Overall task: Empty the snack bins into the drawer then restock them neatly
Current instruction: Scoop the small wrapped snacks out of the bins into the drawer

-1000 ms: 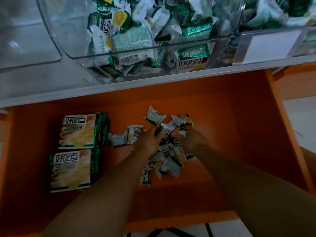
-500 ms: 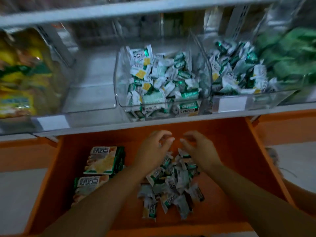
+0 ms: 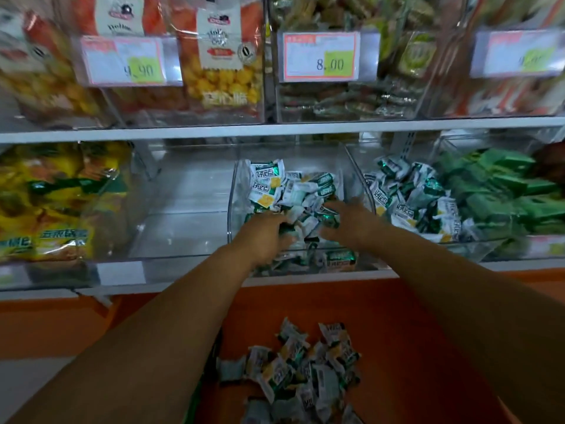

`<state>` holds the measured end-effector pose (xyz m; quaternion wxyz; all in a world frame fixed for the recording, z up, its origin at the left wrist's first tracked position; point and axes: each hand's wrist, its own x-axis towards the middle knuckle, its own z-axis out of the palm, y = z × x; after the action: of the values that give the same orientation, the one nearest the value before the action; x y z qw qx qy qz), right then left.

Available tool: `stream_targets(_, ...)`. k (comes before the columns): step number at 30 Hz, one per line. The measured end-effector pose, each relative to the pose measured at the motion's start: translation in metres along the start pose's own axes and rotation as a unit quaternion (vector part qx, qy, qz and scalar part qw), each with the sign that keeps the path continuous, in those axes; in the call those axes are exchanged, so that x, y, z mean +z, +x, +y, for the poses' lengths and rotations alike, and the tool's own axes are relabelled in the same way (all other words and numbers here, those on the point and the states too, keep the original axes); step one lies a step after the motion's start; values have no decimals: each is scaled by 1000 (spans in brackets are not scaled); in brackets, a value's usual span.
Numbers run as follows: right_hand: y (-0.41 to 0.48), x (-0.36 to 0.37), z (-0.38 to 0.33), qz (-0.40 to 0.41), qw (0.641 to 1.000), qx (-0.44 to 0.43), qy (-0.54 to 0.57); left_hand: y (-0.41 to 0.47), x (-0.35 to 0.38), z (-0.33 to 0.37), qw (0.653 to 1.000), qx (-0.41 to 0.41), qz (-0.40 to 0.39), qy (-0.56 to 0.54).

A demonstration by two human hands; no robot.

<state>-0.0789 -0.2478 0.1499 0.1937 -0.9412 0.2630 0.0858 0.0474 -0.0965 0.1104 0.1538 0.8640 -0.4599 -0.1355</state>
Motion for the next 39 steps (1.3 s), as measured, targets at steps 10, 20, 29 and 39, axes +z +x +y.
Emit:
stream_targets(10,23,25,2,54,990,-28,-127,5,11,-12,993,-13,37,-115)
stream_targets(20,15,35,5,120,990,-64,-29,-2,11,-5,958,-47,146,-243)
stream_targets(29,13,38,4,249,945,-98,190,-4,11,-1,942,-54,202,-264)
stream_targets(39,17,27,5,-24,993,18,113,-9,12,0,973,-61,119,-189)
